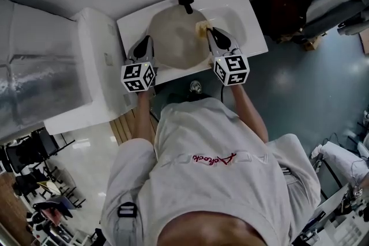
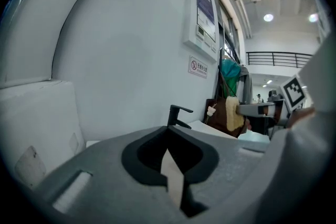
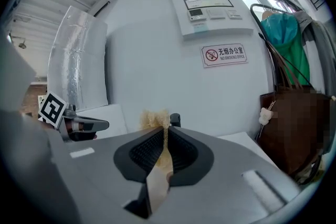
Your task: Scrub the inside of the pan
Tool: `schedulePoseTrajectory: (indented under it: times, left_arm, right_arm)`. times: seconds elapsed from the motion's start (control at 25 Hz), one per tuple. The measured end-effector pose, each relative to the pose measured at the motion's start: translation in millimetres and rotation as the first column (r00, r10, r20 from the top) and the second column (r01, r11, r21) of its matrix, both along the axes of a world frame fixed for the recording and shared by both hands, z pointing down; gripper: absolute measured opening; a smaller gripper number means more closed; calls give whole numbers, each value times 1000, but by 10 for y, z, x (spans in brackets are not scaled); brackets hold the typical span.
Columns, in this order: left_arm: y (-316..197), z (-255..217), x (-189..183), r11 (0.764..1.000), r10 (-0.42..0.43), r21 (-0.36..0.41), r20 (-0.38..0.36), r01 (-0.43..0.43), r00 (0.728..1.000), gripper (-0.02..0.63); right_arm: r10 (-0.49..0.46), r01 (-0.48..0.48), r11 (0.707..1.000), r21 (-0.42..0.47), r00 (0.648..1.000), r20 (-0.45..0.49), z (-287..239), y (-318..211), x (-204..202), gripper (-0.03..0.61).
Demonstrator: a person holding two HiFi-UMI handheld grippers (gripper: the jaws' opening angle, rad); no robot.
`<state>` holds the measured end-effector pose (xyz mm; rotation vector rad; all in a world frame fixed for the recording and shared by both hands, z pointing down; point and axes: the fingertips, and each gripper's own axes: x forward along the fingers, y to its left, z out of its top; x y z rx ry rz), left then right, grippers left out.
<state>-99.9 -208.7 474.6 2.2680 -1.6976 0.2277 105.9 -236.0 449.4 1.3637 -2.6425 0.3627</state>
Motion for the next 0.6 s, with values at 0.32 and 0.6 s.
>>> schedulePoseTrajectory:
  times: [0.32,0.6]
  left_arm:
    - [8,215,-111,999,-14,-48,-16,13,1000,-2]
    - [-70,373,-267,996,-23,-83,-29,21,999,-2]
  right_arm:
    - [-17,15,999,-45,999,-31,207,-45,-92,32]
    - [-21,17,997,-70,998,-63,322,-118,-214,32]
